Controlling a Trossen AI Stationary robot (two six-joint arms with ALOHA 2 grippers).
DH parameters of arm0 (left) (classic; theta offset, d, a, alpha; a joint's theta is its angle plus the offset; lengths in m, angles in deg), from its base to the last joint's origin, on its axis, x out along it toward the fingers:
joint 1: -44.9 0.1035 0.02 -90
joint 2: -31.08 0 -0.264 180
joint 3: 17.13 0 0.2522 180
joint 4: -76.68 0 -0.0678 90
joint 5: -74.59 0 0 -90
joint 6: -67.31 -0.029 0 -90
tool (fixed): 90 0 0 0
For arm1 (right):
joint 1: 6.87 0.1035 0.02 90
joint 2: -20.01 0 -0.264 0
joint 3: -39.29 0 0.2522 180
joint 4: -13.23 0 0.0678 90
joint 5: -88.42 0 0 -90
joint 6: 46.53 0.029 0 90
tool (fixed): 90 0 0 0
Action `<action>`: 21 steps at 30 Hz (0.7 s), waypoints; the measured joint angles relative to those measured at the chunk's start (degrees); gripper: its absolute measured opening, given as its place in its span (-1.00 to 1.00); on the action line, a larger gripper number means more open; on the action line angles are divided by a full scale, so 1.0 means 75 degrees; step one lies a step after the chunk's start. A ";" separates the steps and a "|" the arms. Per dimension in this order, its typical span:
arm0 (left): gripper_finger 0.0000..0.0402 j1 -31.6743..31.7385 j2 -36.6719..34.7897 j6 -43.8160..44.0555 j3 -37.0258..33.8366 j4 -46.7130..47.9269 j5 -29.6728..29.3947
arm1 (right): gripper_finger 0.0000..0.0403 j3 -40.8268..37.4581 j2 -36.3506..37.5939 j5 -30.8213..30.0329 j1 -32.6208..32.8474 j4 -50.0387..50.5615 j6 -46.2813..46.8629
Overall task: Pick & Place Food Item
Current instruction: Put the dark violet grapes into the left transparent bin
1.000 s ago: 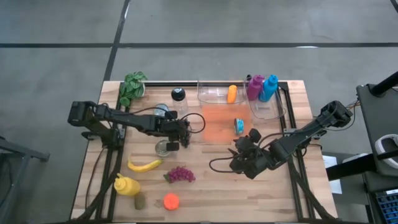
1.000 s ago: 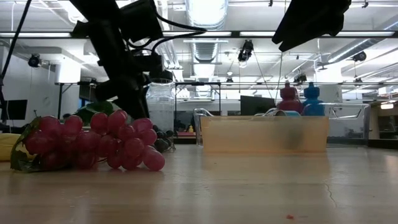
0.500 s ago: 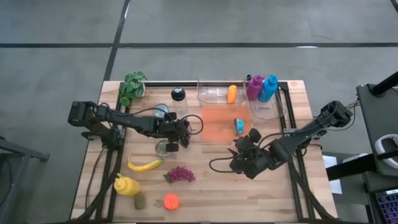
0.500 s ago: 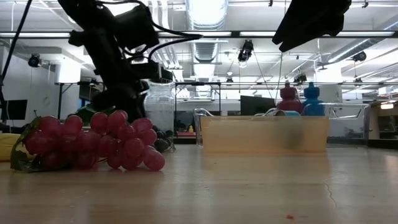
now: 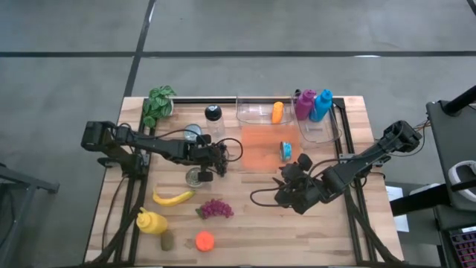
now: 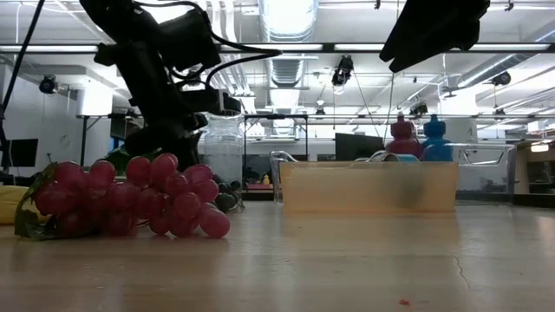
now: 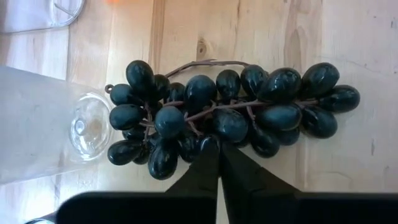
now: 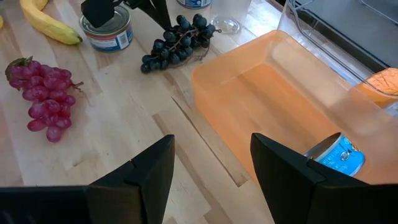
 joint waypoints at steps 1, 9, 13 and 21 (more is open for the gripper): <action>-0.98 0.0000 0.0000 -0.0017 0.0017 0.0003 0.0003 | 0.02 0.0000 0.0000 0.0003 0.0002 -0.0002 0.0000; -0.99 -0.0090 -0.0094 -0.0032 0.0469 0.0059 0.0061 | 0.02 0.0000 0.0000 0.0003 0.0000 0.0000 0.0000; -0.99 -0.0211 -0.0295 -0.0034 0.0912 0.0148 0.0190 | 0.02 0.0000 0.0000 0.0003 0.0003 0.0007 -0.0029; -1.00 -0.0526 -0.0350 -0.0029 0.2179 0.0936 0.0197 | 0.02 0.0000 0.0000 0.0006 0.0003 0.0023 -0.0125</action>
